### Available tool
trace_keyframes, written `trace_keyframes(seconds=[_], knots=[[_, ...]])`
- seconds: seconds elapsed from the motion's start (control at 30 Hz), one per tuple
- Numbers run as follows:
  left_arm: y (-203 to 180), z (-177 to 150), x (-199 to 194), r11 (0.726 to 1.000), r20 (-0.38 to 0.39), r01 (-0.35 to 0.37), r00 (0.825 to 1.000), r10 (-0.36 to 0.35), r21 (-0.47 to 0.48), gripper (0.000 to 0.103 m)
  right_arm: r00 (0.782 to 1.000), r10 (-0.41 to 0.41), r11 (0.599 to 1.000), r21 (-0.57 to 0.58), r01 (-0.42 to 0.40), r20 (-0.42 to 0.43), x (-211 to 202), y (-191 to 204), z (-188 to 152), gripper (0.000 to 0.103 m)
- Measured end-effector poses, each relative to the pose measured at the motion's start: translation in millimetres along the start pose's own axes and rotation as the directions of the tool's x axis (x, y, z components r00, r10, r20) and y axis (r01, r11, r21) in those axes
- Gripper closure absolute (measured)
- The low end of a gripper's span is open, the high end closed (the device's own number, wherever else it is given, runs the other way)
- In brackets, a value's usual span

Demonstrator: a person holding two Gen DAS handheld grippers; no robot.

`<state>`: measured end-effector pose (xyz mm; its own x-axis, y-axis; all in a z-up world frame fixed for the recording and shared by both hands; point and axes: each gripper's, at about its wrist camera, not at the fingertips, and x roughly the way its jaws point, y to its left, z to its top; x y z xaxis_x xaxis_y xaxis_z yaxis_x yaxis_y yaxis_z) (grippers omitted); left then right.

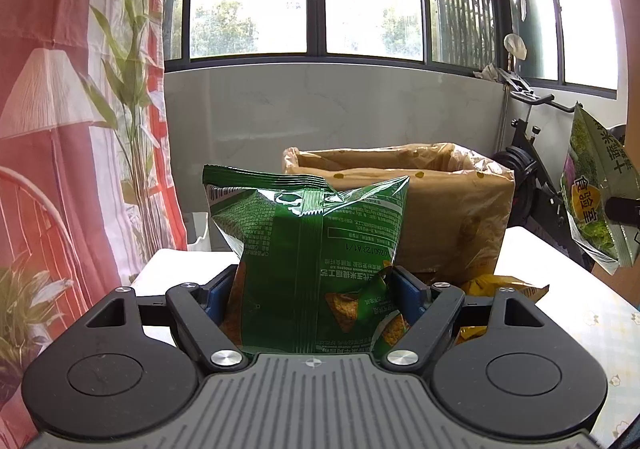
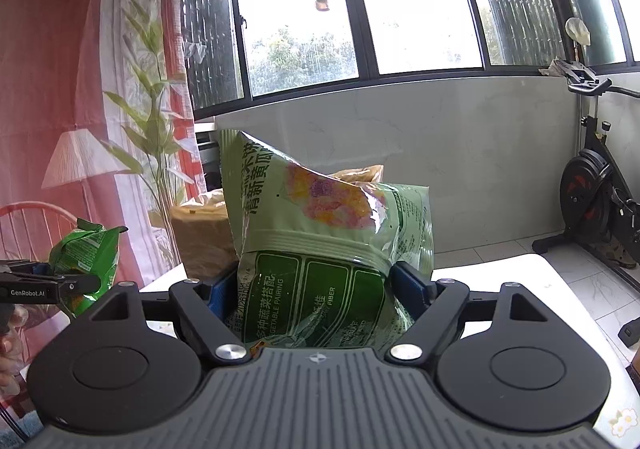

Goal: Organize snacks
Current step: 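Lift both held green bags and carry them over the lined box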

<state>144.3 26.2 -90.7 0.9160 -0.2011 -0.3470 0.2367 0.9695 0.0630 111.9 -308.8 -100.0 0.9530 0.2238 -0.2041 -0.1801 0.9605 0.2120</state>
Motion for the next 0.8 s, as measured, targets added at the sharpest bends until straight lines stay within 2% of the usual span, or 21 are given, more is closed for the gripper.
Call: trace_keyframes(seconds=[0.17, 0.47, 0.63, 0.8], knots=[[-1, 24, 11, 1.0, 0.027, 0.013, 1.0, -0.013, -0.012, 0.022, 0.999, 0.025, 0.999, 0.045, -0.027, 0.033, 16, -10, 27, 0.022], [2, 81, 49, 1.0, 0.063, 0.018, 0.998, -0.017, -0.021, 0.022, 0.984, 0.148, 0.985, 0.074, -0.155, 0.095, 71, -18, 92, 0.022], [4, 110, 73, 0.999, 0.081, 0.02, 0.997, -0.017, -0.042, 0.022, 0.967, 0.239, 0.958, 0.139, -0.249, 0.09, 121, -19, 122, 0.022], [3, 133, 100, 0.999, 0.087, 0.027, 0.996, -0.024, -0.025, 0.022, 0.949, 0.311, 0.916, 0.25, -0.315, 0.058, 174, -24, 134, 0.022]])
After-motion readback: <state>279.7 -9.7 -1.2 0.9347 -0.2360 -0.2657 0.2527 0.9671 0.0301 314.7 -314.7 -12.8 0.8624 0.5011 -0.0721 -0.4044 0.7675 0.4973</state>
